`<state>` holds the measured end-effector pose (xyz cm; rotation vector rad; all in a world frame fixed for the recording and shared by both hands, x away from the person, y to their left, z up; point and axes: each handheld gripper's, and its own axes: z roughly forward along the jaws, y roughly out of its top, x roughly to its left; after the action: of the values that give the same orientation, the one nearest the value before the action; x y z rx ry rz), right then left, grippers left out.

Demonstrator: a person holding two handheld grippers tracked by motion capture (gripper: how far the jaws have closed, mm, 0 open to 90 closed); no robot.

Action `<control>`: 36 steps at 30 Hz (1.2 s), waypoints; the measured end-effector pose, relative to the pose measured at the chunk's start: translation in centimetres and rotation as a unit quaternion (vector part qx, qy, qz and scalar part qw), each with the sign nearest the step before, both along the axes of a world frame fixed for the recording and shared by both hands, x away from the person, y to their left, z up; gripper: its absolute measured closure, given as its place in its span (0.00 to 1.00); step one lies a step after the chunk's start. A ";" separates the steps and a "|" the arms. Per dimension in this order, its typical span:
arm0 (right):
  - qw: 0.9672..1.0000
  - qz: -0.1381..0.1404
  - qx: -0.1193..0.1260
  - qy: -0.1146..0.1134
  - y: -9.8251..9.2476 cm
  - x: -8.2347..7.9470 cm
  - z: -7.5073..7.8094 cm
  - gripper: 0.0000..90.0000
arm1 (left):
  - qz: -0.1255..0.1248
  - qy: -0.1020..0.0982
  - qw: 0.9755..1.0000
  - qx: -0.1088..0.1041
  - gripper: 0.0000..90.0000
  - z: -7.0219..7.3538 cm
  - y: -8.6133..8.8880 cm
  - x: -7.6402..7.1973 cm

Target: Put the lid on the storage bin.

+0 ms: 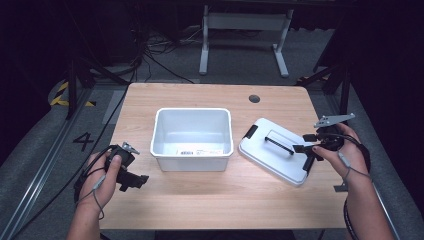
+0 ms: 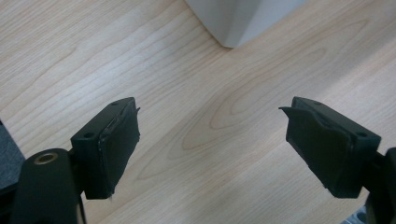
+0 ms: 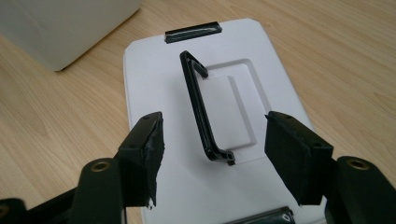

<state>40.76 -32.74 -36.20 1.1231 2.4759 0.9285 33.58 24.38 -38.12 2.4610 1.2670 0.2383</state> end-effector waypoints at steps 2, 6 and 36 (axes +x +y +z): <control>1.000 0.005 -0.002 0.000 0.4 0.2 -0.2 0.41 | -0.004 -0.001 1.000 0.001 0.20 0.0 -0.2 0.0; 1.000 0.014 -0.008 0.002 1.8 0.7 -0.7 0.40 | -0.013 -0.008 1.000 0.004 0.20 0.2 -0.5 0.0; 0.986 0.042 -0.152 0.060 5.7 4.7 -5.5 0.87 | -0.011 0.039 0.999 0.022 0.20 -2.3 -0.5 1.1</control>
<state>45.49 -27.00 -41.68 1.0034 2.6650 0.4894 34.68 23.92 -40.42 2.5423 1.2794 0.1685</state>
